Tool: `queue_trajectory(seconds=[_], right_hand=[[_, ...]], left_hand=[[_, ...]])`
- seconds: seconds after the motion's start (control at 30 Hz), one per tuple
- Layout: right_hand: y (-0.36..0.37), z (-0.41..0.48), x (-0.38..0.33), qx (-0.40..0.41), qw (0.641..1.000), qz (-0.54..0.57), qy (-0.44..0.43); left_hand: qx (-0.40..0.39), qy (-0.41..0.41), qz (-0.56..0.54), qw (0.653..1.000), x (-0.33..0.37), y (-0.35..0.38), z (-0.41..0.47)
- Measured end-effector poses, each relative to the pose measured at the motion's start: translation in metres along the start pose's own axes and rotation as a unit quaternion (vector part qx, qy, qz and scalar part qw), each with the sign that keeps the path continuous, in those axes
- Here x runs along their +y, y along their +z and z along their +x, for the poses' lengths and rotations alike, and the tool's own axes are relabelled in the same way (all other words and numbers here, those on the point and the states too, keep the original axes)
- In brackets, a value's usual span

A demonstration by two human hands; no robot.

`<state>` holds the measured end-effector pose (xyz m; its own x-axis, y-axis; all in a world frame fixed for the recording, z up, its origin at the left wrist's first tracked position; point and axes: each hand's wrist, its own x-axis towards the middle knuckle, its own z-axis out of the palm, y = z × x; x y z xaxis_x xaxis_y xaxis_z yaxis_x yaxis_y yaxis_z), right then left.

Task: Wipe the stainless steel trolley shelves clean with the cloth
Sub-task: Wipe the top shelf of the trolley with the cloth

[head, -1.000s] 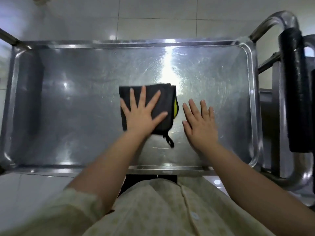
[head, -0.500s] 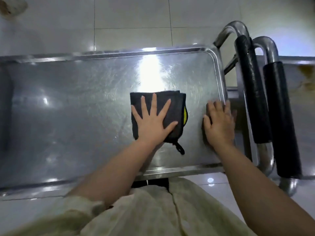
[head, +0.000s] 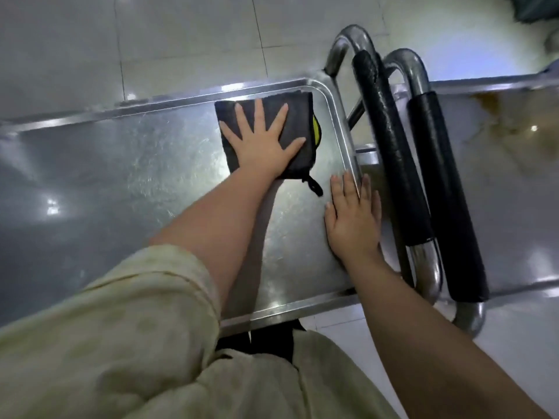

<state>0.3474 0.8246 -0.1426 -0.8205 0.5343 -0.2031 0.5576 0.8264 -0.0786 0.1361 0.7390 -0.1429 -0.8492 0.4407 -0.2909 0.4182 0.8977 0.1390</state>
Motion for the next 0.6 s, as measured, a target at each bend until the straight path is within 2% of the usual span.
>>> queue_trajectory(seconds=[0.1, 0.2, 0.3, 0.43, 0.6], right_hand=[[0.004, 0.002, 0.002, 0.014, 1.000, 0.015, 0.001], [0.005, 0.004, 0.002, 0.022, 0.999, 0.020, 0.012], [0.005, 0.005, 0.001, 0.020, 0.999, 0.024, 0.014], [0.003, 0.004, 0.000, 0.020, 0.999, 0.028, 0.017], [0.000, 0.005, -0.002, 0.010, 0.999, 0.027, 0.023]], left_hand=[[-0.008, 0.008, 0.004, 1.000, 0.011, -0.006, 0.027], [0.012, 0.038, 0.012, 0.999, 0.007, 0.001, 0.010], [0.029, 0.085, 0.003, 0.996, -0.008, 0.020, -0.047], [0.043, 0.092, -0.007, 0.995, -0.032, 0.057, -0.161], [-0.003, 0.089, 0.010, 0.996, -0.021, 0.072, -0.233]])
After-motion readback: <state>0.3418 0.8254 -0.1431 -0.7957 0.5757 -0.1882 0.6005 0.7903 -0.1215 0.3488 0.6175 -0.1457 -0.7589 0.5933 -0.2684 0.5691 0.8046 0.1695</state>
